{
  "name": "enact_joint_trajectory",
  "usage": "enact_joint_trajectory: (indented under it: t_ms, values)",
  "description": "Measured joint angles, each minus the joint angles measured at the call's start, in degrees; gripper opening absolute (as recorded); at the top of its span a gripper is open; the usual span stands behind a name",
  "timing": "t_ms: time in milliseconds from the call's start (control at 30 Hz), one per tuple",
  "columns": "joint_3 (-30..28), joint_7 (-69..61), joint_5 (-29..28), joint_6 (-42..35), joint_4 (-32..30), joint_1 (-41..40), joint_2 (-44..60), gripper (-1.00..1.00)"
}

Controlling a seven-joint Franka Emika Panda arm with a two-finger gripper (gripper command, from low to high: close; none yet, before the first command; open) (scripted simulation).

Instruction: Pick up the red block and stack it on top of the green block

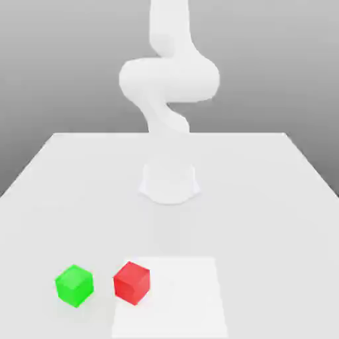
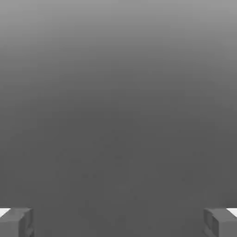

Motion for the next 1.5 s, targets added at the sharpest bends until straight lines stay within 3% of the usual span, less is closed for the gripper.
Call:
enact_joint_trajectory:
  t_ms: [667,867,900,1133,1333,1500]
  values:
    - [-0.7,17.1,-0.1,22.7,-19.8,-8.4,42.0,0.00]
    - [-0.6,17.4,0.6,32.7,-19.2,-8.4,54.4,0.00]
    - [-0.5,17.4,0.6,34.0,-19.0,-8.5,56.1,-1.00]
    - [-0.5,17.5,0.5,34.3,-19.0,-8.6,56.3,-1.00]
    - [-0.8,17.7,0.4,25.0,-20.4,-8.8,45.5,-1.00]
    - [-4.9,21.1,0.4,18.2,-16.9,-17.2,42.2,-1.00]
